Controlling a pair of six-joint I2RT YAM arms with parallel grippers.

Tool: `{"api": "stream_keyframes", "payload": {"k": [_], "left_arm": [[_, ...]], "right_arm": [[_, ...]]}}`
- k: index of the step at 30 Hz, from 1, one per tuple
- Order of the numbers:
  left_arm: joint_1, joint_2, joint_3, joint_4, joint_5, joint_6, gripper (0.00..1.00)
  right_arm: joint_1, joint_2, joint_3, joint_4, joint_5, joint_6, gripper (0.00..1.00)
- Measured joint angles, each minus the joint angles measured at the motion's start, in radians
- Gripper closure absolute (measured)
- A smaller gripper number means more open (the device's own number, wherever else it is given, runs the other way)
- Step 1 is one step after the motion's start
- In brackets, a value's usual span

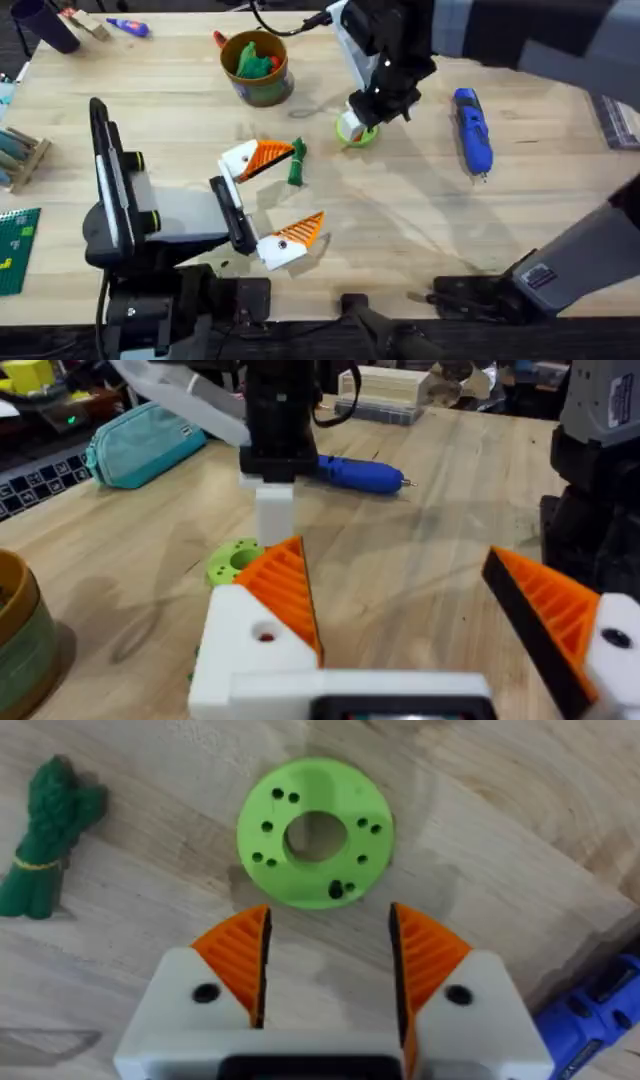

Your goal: Pick up the gripper from the table and insert it into the empty holder that is missing its gripper. Then pick up a screw, insert it into the mounting hole, and use the screwdriver to tighten it. Finally, clean up the table by picking up the vegetable and placing it into the bucket.

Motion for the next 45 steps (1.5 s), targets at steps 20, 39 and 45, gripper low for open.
{"api": "stream_keyframes", "payload": {"k": [20,39,45], "left_arm": [[0.000,0.000,0.000,0.000,0.000,0.000,0.015],[0.000,0.000,0.000,0.000,0.000,0.000,0.015],[0.000,0.000,0.000,0.000,0.000,0.000,0.015]], "right_arm": [[-0.009,0.066,0.000,0.054,0.000,-0.002,0.651],[-0.009,0.069,0.002,0.054,0.000,0.001,0.897],[-0.010,0.069,0.002,0.054,0.002,0.001,0.995]]}}
